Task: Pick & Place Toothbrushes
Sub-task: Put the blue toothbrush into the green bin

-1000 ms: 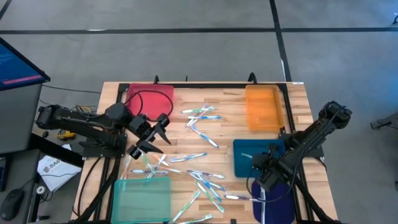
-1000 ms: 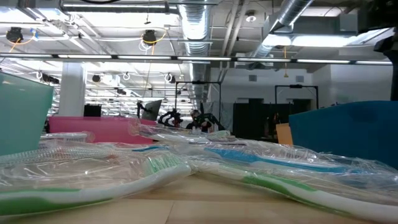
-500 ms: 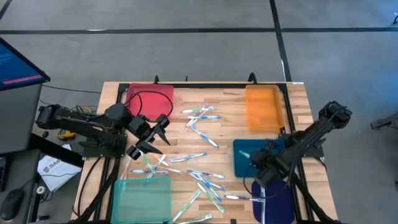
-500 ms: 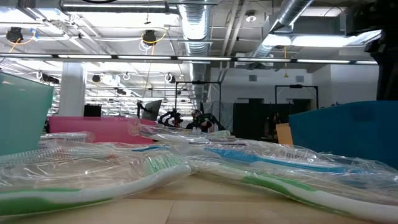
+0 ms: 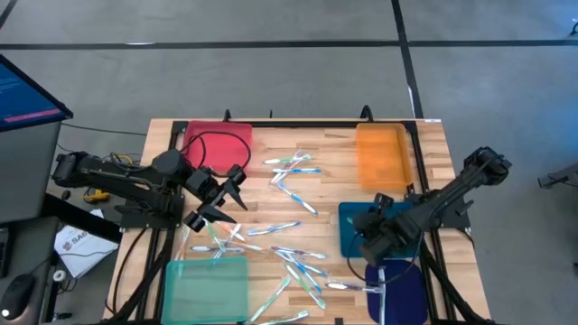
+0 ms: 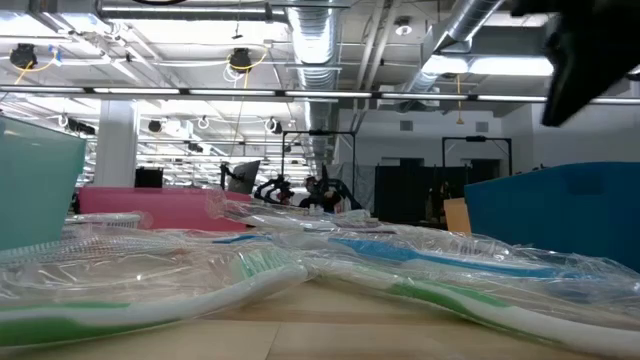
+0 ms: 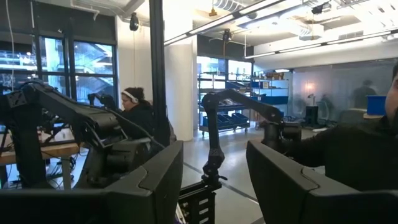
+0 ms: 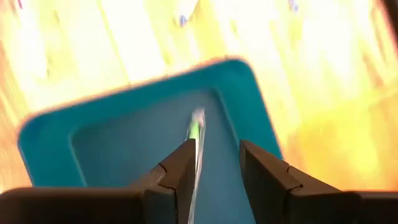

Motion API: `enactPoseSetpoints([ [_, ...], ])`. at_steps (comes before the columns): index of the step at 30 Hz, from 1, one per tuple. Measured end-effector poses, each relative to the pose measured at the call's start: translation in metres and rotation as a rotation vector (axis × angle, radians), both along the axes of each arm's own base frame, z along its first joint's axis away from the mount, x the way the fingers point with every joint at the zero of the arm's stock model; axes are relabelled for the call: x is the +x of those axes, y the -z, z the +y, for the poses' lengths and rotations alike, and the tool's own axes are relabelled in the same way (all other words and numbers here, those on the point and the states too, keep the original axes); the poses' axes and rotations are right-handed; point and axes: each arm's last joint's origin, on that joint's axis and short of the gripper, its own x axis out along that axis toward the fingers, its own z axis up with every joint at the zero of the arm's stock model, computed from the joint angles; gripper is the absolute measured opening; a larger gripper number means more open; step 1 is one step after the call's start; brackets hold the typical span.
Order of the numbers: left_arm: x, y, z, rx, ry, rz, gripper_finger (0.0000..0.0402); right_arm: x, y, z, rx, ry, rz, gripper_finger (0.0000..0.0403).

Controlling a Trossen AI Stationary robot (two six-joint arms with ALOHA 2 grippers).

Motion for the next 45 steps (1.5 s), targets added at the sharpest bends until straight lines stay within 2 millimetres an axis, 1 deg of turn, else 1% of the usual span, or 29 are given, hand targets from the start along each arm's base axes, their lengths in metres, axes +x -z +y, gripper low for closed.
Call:
enactPoseSetpoints([
  [6, 0.0, 0.0, 0.0, 0.0, 0.0, -0.001, 0.0172, 0.007, -0.014, 0.002, -0.076, -0.018, -0.107, 0.0115],
  [10, 0.0, 0.0, 0.0, 0.0, 0.0, -0.001, 0.0172, 0.014, -0.017, 0.008, -0.103, -0.097, -0.174, 0.0111],
  [13, 0.0, 0.0, 0.0, -0.006, 0.003, 0.004, 0.0172, 0.024, -0.021, 0.01, -0.149, -0.166, -0.243, 0.0111],
  [15, 0.0, 0.0, 0.0, -0.016, 0.006, 0.011, 0.0172, 0.035, -0.027, 0.008, -0.218, -0.182, -0.323, 0.0112],
  [18, 0.0, 0.0, 0.0, -0.017, 0.007, 0.012, 0.0172, 0.054, -0.04, 0.001, -0.343, -0.093, -0.504, 0.0111],
  [23, 0.0, 0.0, 0.0, -0.016, 0.01, 0.013, 0.0172, 0.08, -0.059, -0.019, -0.438, -0.041, -0.613, 0.0113],
  [27, 0.0, 0.001, 0.0, -0.013, 0.018, 0.027, 0.0172, 0.095, -0.072, -0.038, -0.44, -0.014, -0.695, 0.0113],
  [29, 0.001, 0.003, 0.0, -0.007, 0.018, 0.045, 0.0172, 0.1, -0.074, -0.044, -0.385, -0.071, -0.719, 0.0113],
  [32, 0.001, 0.005, 0.0, 0.015, 0.007, 0.05, 0.0172, 0.103, -0.074, -0.042, -0.285, -0.212, -0.726, 0.0113],
  [34, 0.003, 0.006, 0.0, 0.023, -0.021, 0.052, 0.0172, 0.102, -0.074, -0.036, -0.266, -0.254, -0.734, 0.0113],
  [40, 0.01, 0.011, 0.003, 0.017, -0.138, 0.072, 0.0172, 0.096, -0.081, -0.019, -0.318, -0.363, -0.749, 0.0113],
  [42, 0.012, 0.013, 0.004, 0.017, -0.168, 0.086, 0.0172, 0.095, -0.084, -0.015, -0.33, -0.382, -0.77, 0.0113],
  [45, 0.014, 0.014, 0.005, 0.07, -0.243, 0.052, 0.0172, 0.095, -0.086, -0.013, -0.332, -0.385, -0.786, 0.0113],
])
